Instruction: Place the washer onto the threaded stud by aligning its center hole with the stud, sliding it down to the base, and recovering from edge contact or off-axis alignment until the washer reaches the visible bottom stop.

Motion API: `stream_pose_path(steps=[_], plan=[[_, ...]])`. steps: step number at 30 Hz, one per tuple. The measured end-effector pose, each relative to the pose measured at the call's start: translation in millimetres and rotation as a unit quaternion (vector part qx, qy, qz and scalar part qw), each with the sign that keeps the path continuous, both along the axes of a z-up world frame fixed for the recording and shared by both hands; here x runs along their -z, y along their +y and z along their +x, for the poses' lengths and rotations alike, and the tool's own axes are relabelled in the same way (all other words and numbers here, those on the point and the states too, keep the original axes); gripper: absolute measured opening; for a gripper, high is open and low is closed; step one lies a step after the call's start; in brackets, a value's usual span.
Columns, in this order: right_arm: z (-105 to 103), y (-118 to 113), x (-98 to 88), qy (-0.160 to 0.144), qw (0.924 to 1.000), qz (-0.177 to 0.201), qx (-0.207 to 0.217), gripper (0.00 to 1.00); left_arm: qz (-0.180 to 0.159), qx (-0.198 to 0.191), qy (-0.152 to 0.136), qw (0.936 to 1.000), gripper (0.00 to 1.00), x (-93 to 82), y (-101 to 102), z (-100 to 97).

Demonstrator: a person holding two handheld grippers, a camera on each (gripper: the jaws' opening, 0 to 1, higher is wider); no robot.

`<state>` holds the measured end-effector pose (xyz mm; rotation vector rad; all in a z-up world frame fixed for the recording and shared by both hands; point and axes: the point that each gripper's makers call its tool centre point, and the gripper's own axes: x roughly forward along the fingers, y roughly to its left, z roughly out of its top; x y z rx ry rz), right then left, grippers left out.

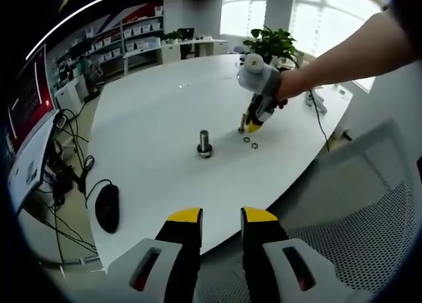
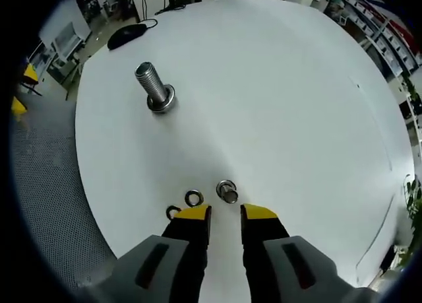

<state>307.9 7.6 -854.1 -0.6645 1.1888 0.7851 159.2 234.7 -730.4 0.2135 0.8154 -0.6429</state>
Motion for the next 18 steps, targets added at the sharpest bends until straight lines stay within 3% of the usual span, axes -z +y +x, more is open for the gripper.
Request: stream_pose_path(steps=[8, 18], plan=[[-10, -6, -1.3, 0.003, 1.0000, -0.002, 0.002, 0.22, -0.003, 0.001, -0.003, 1.0000, 0.21, -1.1, -1, 0.0], [-29, 3, 0.7, 0.008, 0.9999, 0.009, -0.009, 0.24, -0.002, 0.005, -0.004, 1.0000, 0.22, -1.5, -3, -0.5]])
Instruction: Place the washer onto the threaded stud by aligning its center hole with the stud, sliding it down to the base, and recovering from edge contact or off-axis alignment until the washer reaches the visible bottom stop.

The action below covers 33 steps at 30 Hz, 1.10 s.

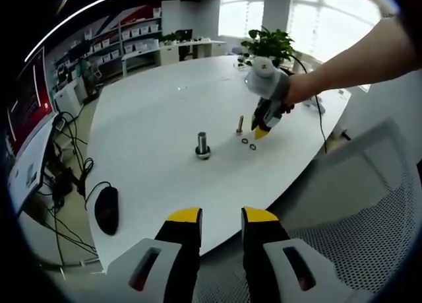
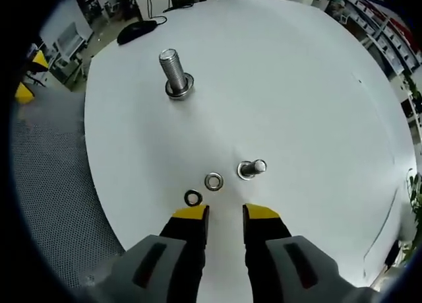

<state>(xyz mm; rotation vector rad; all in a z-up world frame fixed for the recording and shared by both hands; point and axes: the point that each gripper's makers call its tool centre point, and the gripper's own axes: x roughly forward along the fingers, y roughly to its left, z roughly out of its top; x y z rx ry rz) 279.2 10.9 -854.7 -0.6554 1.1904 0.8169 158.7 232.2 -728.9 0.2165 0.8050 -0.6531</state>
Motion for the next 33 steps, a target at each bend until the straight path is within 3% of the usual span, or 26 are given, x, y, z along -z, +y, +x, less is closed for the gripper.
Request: stream_pose_path(steps=[13, 20, 33], plan=[[-16, 10, 6.2, 0.010, 0.9999, 0.011, -0.006, 0.26, 0.002, 0.003, 0.001, 1.0000, 0.21, 0.8, 0, -1.1], [-18, 20, 11.5, 0.004, 0.9996, 0.004, -0.028, 0.26, 0.003, -0.002, 0.000, 1.0000, 0.21, 0.2, 2, -0.4], [-13, 16, 11.3, 0.003, 0.9995, -0.007, -0.032, 0.25, 0.004, 0.001, 0.001, 1.0000, 0.21, 0.9, 1, -0.4]])
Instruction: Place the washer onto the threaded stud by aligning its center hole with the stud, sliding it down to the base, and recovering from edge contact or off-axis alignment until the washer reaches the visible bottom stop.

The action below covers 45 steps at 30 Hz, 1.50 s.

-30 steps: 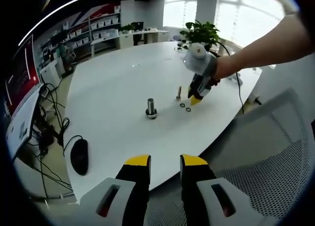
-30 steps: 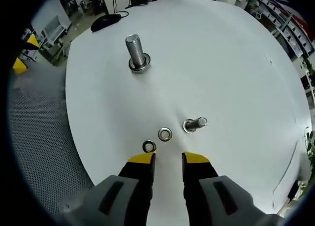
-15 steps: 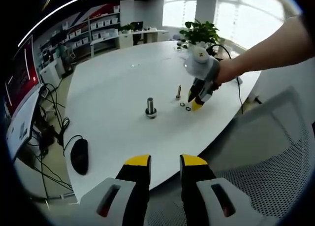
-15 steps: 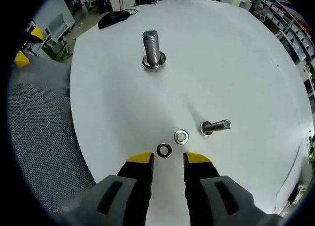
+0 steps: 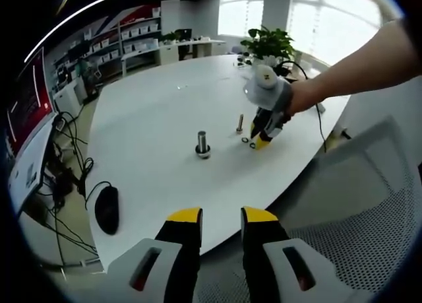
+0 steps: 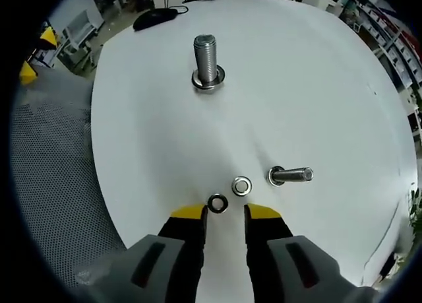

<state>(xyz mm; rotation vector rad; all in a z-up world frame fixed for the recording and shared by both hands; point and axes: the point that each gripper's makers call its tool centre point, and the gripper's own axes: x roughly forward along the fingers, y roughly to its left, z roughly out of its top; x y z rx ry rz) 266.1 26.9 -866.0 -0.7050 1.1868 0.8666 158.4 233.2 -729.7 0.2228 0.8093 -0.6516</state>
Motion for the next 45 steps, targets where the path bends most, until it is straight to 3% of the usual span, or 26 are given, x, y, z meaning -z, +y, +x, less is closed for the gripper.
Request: stream_pose_path(steps=[12, 16, 22, 26, 34, 45], plan=[[0.4, 3.1, 3.0, 0.004, 1.0000, 0.004, -0.003, 0.22, 0.000, 0.000, 0.003, 1.0000, 0.21, 1.0, 0.3, -0.4], [-1.7, 5.3, 3.5, 0.003, 0.9995, -0.010, -0.029, 0.16, -0.001, 0.000, 0.003, 1.0000, 0.21, 0.6, 0.2, -0.4], [0.1, 4.5, 3.5, 0.014, 0.9992, -0.017, -0.033, 0.16, 0.000, 0.001, 0.004, 1.0000, 0.21, 1.4, 0.0, -0.6], [-0.4, 5.3, 4.5, 0.023, 0.9980, -0.044, -0.040, 0.16, -0.001, 0.001, 0.003, 1.0000, 0.21, 0.9, 0.0, -0.3], [-1.6, 6.0, 4.1, 0.030, 0.9963, -0.079, -0.016, 0.16, 0.000, 0.001, 0.001, 1.0000, 0.21, 0.5, 0.1, -0.2], [-1.4, 5.4, 4.6, 0.026, 0.9950, -0.093, 0.023, 0.16, 0.002, 0.001, 0.000, 1.0000, 0.21, 0.5, 0.0, 0.2]])
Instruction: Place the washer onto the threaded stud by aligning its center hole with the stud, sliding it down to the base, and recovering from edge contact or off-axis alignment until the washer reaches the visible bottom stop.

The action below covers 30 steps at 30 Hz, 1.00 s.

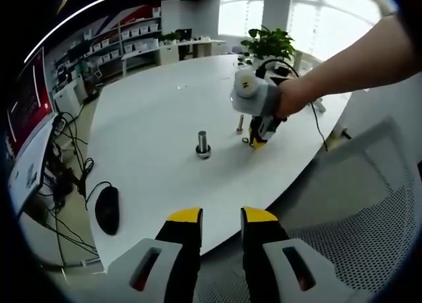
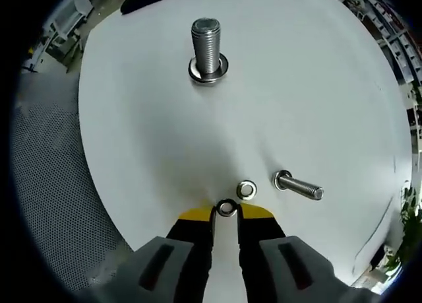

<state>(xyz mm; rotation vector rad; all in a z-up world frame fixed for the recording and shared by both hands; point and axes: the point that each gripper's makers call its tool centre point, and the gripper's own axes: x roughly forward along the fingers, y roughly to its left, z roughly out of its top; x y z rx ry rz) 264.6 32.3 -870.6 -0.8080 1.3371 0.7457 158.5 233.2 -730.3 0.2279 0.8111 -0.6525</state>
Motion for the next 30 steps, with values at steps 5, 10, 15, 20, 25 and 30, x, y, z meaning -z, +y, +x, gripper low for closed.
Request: stream_pose_path(steps=[5, 10, 15, 20, 25, 30], plan=[[-2.1, 1.2, 2.6, -0.003, 0.9998, -0.017, -0.011, 0.15, 0.000, -0.003, 0.000, 1.0000, 0.21, -0.1, 0.9, 0.6], [0.0, -0.2, 2.0, 0.005, 1.0000, -0.007, -0.004, 0.15, 0.001, -0.004, 0.001, 1.0000, 0.21, 0.2, 1.2, 0.5], [-1.1, -1.4, 0.5, -0.008, 0.9999, 0.011, 0.005, 0.15, 0.001, -0.006, 0.001, 1.0000, 0.21, 0.4, 1.8, 0.7], [-0.9, -2.2, -0.6, -0.026, 0.9987, 0.039, 0.020, 0.15, 0.000, -0.006, 0.000, 1.0000, 0.21, -0.2, 1.6, 0.9], [0.0, -4.1, -1.1, -0.045, 0.9954, 0.075, 0.038, 0.15, 0.000, -0.007, 0.000, 1.0000, 0.21, -0.2, 2.0, 1.1], [-1.0, -4.5, -3.2, -0.060, 0.9911, 0.106, 0.053, 0.15, 0.000, -0.008, 0.000, 1.0000, 0.21, -0.3, 2.7, 1.5]])
